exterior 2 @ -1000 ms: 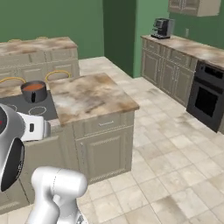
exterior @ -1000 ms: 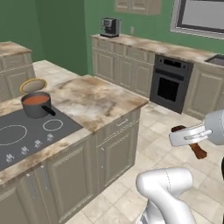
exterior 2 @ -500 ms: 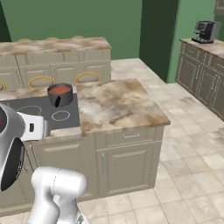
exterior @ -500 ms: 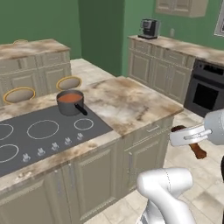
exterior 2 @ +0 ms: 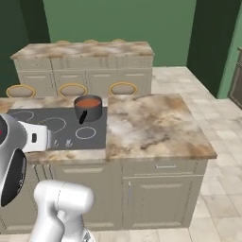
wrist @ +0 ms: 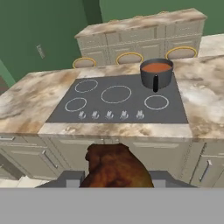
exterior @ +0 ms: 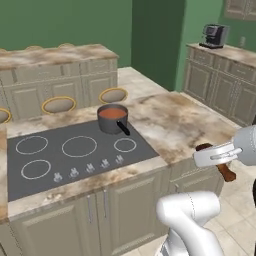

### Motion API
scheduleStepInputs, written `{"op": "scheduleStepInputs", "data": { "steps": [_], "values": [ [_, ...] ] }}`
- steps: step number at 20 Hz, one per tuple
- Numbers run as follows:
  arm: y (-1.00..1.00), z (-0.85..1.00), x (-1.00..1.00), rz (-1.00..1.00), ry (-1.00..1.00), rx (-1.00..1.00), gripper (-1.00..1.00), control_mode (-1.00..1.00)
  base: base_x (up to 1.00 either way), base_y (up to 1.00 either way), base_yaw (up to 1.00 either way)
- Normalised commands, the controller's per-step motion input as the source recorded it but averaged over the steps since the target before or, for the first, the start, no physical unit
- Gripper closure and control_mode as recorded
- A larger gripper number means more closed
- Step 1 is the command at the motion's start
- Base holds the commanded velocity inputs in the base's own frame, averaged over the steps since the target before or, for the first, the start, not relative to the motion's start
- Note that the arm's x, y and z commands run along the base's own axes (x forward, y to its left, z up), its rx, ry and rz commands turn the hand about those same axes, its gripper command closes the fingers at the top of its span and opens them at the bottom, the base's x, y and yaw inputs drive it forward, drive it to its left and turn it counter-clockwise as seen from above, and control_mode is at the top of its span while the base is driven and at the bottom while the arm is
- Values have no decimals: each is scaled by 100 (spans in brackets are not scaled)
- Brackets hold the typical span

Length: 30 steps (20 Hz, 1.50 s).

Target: Retrieve the chicken drumstick from the fridge and place it on the saucepan with marinade on the stove.

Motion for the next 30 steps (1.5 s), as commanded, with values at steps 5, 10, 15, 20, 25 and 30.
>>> {"op": "scheduleStepInputs", "data": {
  "steps": [5, 10, 15, 20, 25, 30],
  "values": [
    [0, 0, 0, 0, 0, 0, 100, 100, 45, 8, 33],
    [0, 0, 0, 0, 0, 0, 100, 100, 46, 0, 29],
    [0, 0, 0, 0, 0, 0, 100, 100, 44, 0, 26],
    [0, 0, 0, 0, 0, 0, 100, 100, 37, -2, 16],
    [0, 0, 0, 0, 0, 0, 100, 100, 24, -13, 2],
    [0, 0, 0, 0, 0, 0, 100, 100, 32, -15, -1]
  ]
}}
